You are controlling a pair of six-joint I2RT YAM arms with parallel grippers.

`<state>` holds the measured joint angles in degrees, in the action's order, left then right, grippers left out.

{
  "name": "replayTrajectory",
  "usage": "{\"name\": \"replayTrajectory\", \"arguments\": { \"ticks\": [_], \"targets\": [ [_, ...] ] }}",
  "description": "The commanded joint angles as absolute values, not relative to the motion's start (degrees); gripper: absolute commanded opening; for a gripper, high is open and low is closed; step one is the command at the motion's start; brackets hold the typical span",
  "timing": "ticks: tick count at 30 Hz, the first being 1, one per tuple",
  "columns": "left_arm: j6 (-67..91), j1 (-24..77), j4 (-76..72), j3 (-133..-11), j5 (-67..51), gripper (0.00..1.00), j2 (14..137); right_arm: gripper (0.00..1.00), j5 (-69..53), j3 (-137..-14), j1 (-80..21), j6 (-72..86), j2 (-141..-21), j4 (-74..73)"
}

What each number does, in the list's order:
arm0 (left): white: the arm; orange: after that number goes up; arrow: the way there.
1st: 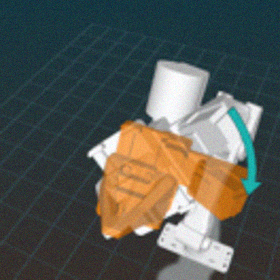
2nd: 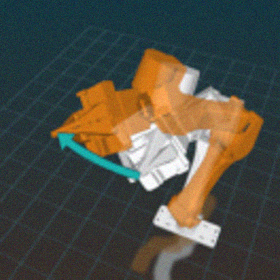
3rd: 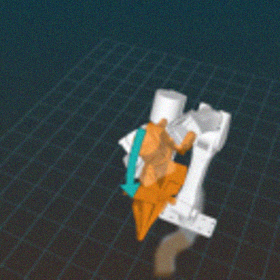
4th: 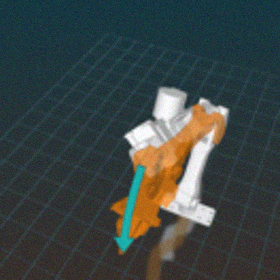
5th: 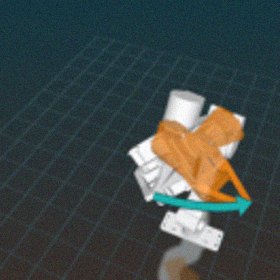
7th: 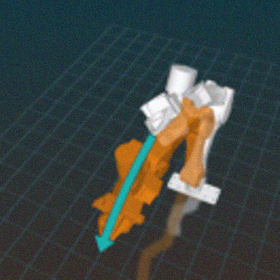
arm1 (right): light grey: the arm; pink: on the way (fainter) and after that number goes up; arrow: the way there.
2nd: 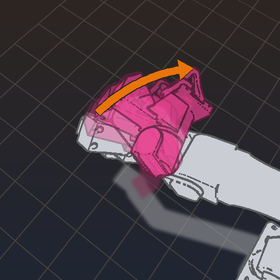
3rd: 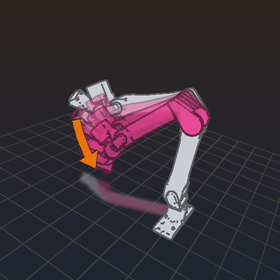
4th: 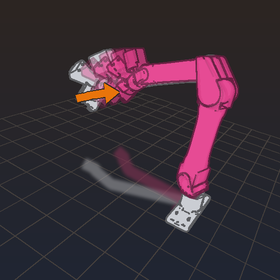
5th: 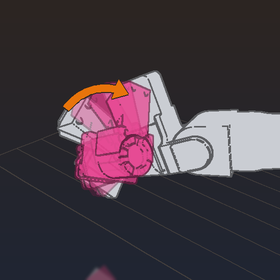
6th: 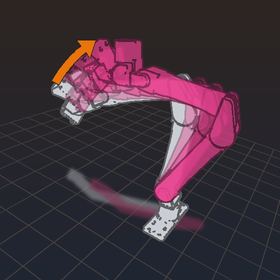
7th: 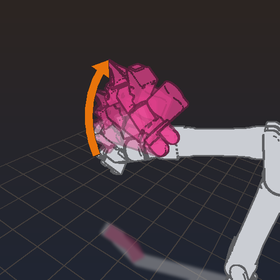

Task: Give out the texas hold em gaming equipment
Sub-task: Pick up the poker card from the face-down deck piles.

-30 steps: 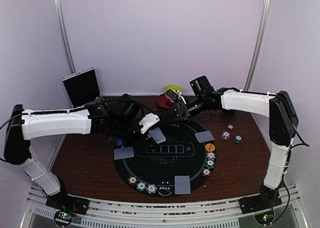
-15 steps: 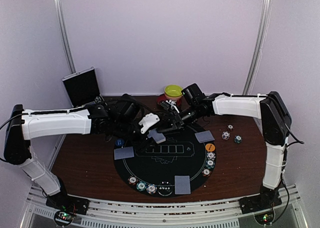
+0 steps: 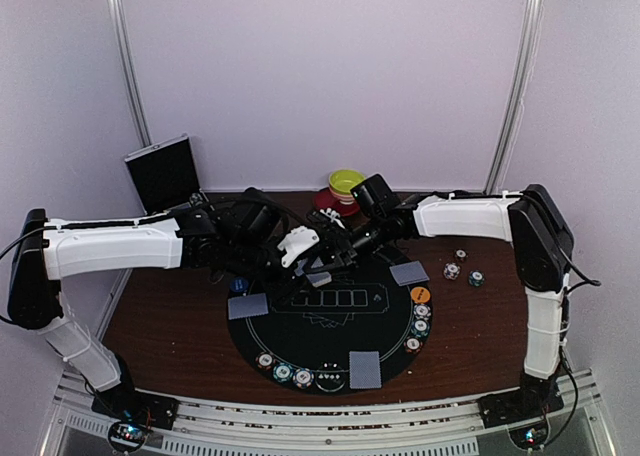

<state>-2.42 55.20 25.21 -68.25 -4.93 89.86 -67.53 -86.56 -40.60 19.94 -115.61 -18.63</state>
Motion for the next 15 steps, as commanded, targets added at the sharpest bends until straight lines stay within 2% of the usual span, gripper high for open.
{"name": "replayTrajectory", "arguments": {
  "ticks": [1, 8, 15],
  "targets": [
    [-1.93, 55.55, 21.55, -68.07, -4.83, 0.62, 88.04, 0.52, -67.1, -88.15, -40.96, 20.62, -117.57, -18.09],
    [-1.93, 55.54, 21.57, -68.03, -4.78, 0.62, 87.89, 0.39, -64.0, -87.89, -39.73, 15.63, -116.43, -23.14],
    [-2.02, 55.55, 21.58, -67.94, -4.72, 0.62, 87.87, 0.33, -62.33, -85.96, -37.95, 13.74, -114.11, -24.46]
  ]
}}
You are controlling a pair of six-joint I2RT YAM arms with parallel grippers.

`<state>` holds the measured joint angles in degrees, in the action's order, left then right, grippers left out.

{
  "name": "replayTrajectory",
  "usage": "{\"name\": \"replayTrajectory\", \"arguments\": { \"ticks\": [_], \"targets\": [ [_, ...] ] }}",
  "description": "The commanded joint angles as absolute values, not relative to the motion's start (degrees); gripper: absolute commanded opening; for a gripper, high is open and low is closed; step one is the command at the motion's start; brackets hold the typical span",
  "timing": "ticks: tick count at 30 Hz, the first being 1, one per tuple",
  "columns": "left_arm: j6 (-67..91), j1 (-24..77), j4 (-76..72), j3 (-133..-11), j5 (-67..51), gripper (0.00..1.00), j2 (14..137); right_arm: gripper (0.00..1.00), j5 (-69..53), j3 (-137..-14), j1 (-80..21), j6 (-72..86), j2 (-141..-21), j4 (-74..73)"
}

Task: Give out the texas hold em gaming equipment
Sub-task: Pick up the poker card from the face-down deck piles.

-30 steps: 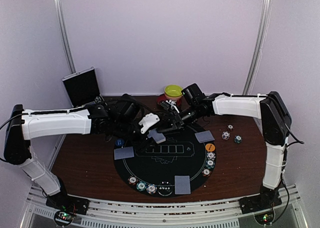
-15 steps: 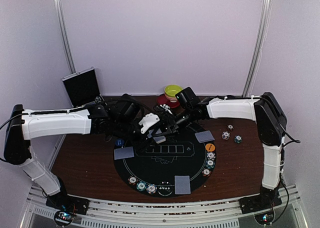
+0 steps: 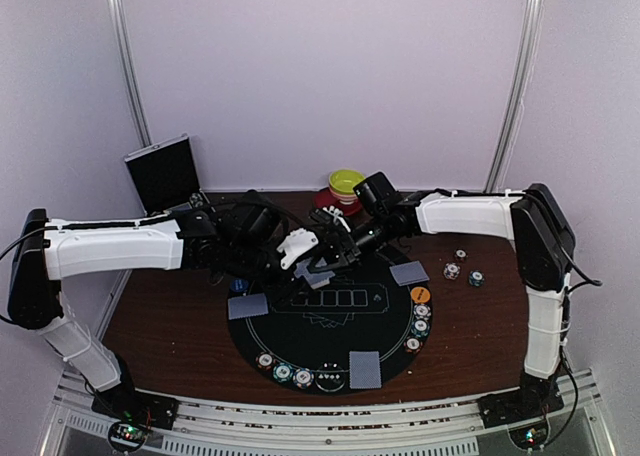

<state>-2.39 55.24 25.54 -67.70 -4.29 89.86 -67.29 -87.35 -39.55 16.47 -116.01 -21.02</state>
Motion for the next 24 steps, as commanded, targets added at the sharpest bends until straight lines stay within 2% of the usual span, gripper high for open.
{"name": "replayTrajectory", "arguments": {
  "ticks": [1, 16, 21, 24],
  "targets": [
    [-2.0, 55.55, 21.67, -67.94, -4.69, 0.62, 87.89, 0.32, -62.36, -85.89, -37.89, 13.39, -113.94, -24.77],
    [-2.2, 55.55, 21.67, -67.77, -4.3, 0.62, 87.85, 0.19, -63.87, -84.88, -36.13, 11.31, -109.59, -27.12],
    [-2.2, 55.55, 21.63, -67.85, -4.31, 0.62, 88.02, 0.12, -69.1, -83.75, -36.23, 13.9, -109.48, -24.16],
    [-2.13, 55.55, 21.67, -67.85, -4.3, 0.62, 88.09, 0.13, -71.27, -83.31, -36.44, 15.4, -109.54, -22.19]
  ]
}}
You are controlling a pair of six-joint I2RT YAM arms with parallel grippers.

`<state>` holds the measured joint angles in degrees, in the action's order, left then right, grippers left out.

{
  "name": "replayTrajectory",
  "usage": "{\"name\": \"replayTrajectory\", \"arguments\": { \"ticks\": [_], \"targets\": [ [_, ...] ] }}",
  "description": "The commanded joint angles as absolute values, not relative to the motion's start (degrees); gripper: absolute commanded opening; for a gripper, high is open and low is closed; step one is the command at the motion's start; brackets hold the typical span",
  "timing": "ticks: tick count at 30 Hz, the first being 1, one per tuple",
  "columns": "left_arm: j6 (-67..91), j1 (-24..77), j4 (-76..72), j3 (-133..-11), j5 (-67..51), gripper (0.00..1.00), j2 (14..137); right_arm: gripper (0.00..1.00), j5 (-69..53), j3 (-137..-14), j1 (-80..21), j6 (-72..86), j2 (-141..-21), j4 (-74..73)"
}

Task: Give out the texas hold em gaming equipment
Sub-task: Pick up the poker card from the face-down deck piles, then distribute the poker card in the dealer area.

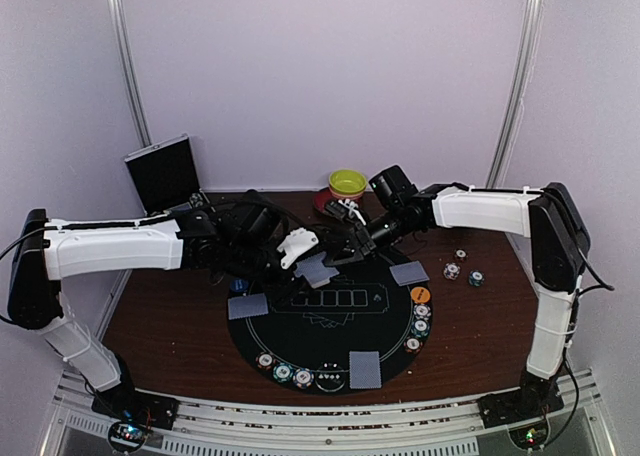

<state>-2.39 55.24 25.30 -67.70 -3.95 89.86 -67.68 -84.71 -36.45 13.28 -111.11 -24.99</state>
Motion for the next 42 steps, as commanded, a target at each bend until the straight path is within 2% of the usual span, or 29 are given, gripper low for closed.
{"name": "replayTrajectory", "arguments": {
  "ticks": [1, 7, 12, 20, 26, 30, 34, 40, 42],
  "targets": [
    [-2.11, 55.56, 21.63, -67.85, -4.26, 0.62, 88.15, 0.15, -71.62, -83.19, -36.58, 15.74, -109.5, -21.88],
    [-2.15, 55.55, 21.64, -67.85, -4.21, 0.62, 88.24, 0.15, -72.44, -83.17, -37.33, 16.17, -109.77, -21.45],
    [-2.15, 55.55, 21.69, -67.85, -4.03, 0.62, 88.2, 0.0, -73.09, -83.12, -37.28, 16.18, -109.76, -21.68],
    [-2.33, 55.55, 21.65, -67.68, -3.86, 0.62, 88.13, 0.0, -72.92, -82.61, -34.3, 15.75, -107.24, -22.82],
    [-2.53, 55.55, 21.63, -67.68, -3.82, 0.62, 88.32, 0.0, -74.93, -77.92, -29.93, 21.44, -103.92, -15.86],
    [-2.48, 55.56, 21.64, -67.68, -3.89, 0.62, 88.28, 0.0, -75.32, -76.52, -27.86, 20.76, -103.44, -16.48],
    [-2.41, 55.59, 21.71, -67.51, -3.84, 0.62, 88.03, 0.0, -72.94, -80.58, -24.62, 8.42, -104.18, -30.16],
    [-2.37, 55.66, 23.44, -68.51, -2.85, 0.63, 86.11, 0.0, -64.13, -93.83, -22.94, -28.12, -111.74, -71.36],
    [-2.13, 55.56, 23.96, -68.66, -2.78, 0.63, 85.54, 0.0, -62.68, -95.75, -22.93, -35.02, -114.36, -77.54]
  ]
}}
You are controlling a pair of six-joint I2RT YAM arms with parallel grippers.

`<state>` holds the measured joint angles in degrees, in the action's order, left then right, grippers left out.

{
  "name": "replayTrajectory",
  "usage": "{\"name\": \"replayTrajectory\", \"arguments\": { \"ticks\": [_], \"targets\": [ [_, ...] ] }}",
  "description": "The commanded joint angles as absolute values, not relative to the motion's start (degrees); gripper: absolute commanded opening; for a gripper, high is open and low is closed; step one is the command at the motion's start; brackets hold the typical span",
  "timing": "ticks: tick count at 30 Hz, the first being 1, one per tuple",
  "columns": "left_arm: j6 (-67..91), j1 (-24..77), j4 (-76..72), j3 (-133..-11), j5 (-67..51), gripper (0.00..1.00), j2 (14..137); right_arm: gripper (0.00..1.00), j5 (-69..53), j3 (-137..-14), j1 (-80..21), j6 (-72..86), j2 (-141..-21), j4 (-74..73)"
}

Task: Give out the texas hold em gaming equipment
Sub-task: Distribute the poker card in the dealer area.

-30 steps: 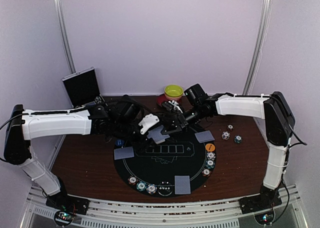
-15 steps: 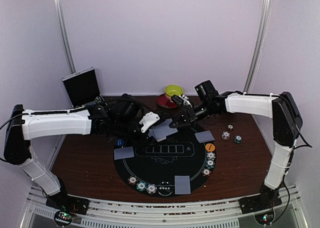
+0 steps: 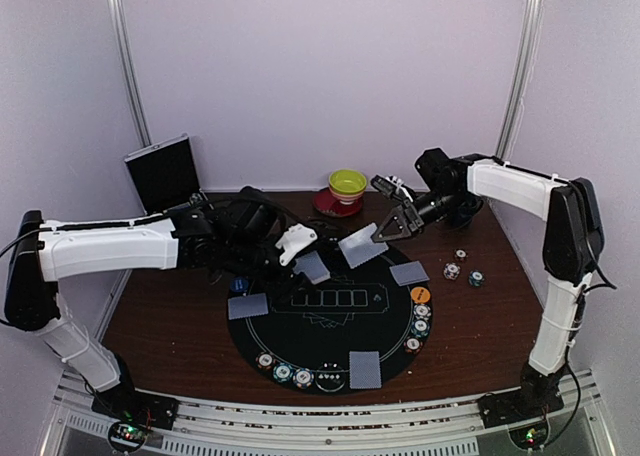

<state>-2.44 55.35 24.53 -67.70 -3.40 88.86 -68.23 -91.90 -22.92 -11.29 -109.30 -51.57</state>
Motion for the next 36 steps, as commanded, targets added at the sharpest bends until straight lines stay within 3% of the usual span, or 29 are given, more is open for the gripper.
{"name": "replayTrajectory", "arguments": {
  "ticks": [1, 9, 20, 36],
  "targets": [
    [-2.11, 55.62, 24.4, -68.8, -2.6, 0.62, 85.37, 0.0, -61.6, -95.39, -22.94, -35.45, -114.78, -77.7],
    [-1.17, 55.62, 25.06, -66.29, -1.96, 0.63, 83.09, 0.0, -51.26, -93.79, -27.22, -39.09, -113.86, -77.7],
    [-1.23, 55.62, 25.01, -64.74, -1.58, 0.63, 81.44, 0.0, -40.2, -89.47, -41.46, -41.67, -111.59, -77.86],
    [-0.89, 55.64, 24.18, -63.98, -2.05, 0.63, 80.33, 0.0, -38.15, -88.24, -51.62, -42.82, -113.72, -77.85]
  ]
}}
